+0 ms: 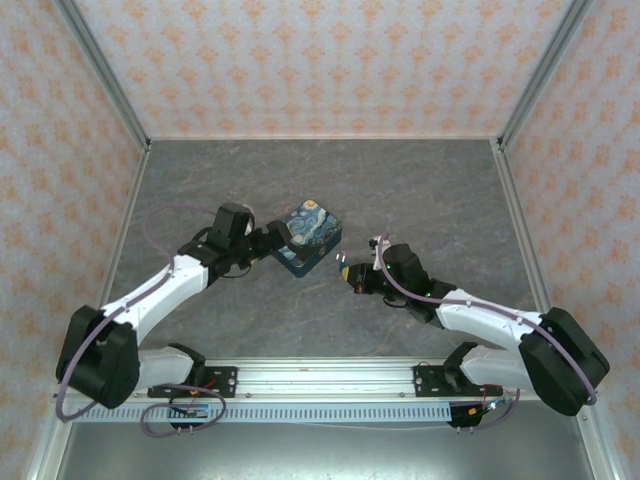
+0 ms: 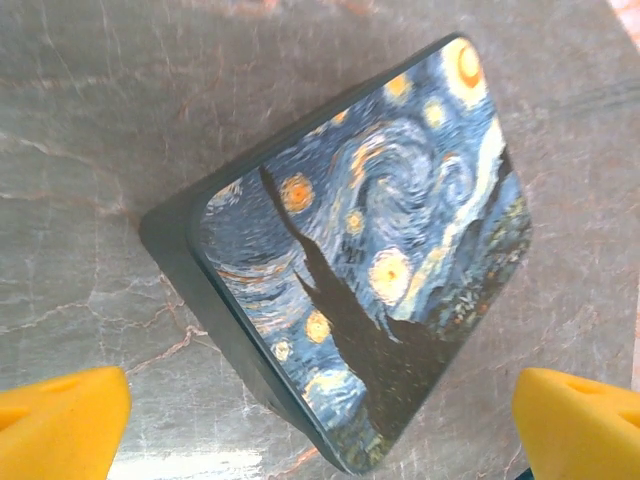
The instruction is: Unlock a padlock with a key
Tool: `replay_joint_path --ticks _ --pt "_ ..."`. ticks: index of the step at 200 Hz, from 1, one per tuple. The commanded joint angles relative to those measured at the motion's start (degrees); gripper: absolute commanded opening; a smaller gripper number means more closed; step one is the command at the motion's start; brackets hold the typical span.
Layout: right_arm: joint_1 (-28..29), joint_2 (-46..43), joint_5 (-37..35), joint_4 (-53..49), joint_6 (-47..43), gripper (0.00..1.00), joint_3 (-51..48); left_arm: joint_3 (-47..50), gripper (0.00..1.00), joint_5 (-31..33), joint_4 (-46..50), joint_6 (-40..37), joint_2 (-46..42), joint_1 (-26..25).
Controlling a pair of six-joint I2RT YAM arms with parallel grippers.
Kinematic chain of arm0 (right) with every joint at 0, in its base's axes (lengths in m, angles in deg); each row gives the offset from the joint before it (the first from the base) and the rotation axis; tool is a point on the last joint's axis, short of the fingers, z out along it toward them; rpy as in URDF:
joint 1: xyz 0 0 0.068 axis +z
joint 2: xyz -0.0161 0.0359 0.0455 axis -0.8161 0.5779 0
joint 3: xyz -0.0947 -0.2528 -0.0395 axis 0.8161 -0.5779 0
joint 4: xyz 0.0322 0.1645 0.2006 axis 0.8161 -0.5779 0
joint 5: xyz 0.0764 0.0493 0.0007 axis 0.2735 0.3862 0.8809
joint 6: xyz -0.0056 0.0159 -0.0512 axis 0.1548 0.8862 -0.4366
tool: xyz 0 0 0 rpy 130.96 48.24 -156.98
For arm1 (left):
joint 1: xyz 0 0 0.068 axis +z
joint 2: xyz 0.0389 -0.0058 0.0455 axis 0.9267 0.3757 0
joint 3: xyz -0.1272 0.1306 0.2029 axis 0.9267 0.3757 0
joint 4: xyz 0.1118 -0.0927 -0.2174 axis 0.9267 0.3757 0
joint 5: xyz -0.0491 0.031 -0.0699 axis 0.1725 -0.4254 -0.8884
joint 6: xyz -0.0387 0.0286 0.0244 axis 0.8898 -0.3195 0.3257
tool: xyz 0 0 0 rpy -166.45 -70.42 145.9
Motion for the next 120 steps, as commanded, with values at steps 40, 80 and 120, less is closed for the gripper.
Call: replay_joint_path --ticks 40,80,120 --pt "-0.44 1.33 8.79 -1.77 0.15 0.0 -3.29 4.68 0.98 6.48 3.94 -5.02 -11.82 0.01" --pt "-0.43 6.13 10.98 -0.44 -0.25 0.01 -3.85 8.39 0.98 8.49 5.79 -5.19 -17.73 -0.03" --pt "-0.43 10.72 11.02 0.66 0.22 0.0 -4.07 9.03 0.98 8.41 7.79 -5.99 -19.11 -0.03"
